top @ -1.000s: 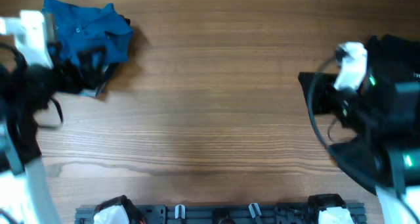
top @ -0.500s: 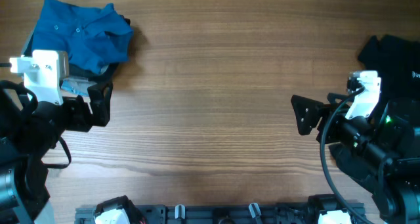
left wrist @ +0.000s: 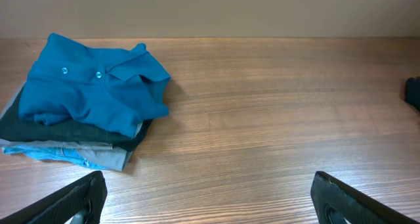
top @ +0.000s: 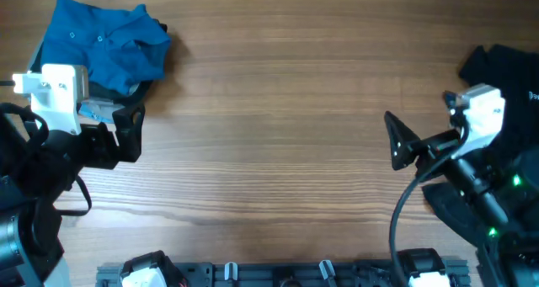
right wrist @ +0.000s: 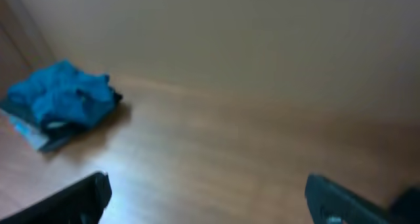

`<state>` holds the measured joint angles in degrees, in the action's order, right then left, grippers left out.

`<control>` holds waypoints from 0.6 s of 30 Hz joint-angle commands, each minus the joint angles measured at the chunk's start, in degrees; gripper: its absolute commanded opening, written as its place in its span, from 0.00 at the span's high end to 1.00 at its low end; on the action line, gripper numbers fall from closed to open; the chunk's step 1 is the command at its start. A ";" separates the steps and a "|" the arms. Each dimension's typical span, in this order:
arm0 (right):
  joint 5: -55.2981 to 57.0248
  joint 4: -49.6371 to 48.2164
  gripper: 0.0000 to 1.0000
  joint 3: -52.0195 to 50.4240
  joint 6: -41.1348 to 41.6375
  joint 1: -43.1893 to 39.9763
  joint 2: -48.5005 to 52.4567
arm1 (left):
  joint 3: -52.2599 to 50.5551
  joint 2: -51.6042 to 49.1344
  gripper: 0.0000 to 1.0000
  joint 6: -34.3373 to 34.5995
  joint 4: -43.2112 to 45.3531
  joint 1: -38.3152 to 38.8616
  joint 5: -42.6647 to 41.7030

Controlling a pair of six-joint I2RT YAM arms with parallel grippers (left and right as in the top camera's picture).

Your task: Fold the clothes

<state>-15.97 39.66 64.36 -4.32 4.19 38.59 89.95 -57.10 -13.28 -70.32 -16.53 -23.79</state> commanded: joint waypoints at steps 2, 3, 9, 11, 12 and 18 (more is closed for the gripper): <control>0.50 -10.29 0.00 -14.12 -8.22 0.13 -9.44 | -0.15 0.11 0.00 -1.11 0.17 0.31 0.31; 0.52 -11.72 0.00 -17.51 -7.39 0.13 -11.67 | -0.15 0.11 0.00 -1.11 0.17 0.28 0.31; 0.55 -22.25 0.00 -41.59 0.46 0.13 -28.06 | -0.15 0.11 0.00 -1.11 0.17 0.31 0.31; 0.50 -25.90 0.00 -48.22 2.10 0.13 -32.74 | -0.15 0.11 0.00 -1.11 0.15 0.31 0.31; 0.52 -27.04 0.00 -50.29 3.02 0.13 -34.14 | -0.15 0.11 0.00 -1.11 0.15 0.31 0.31; 0.04 -39.41 0.00 -60.87 5.09 0.13 -38.45 | -0.15 0.11 0.00 -1.11 0.15 0.28 0.31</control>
<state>-15.99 3.81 6.74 -1.54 4.19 1.45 89.89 -57.10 -13.28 -70.37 -16.53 -23.79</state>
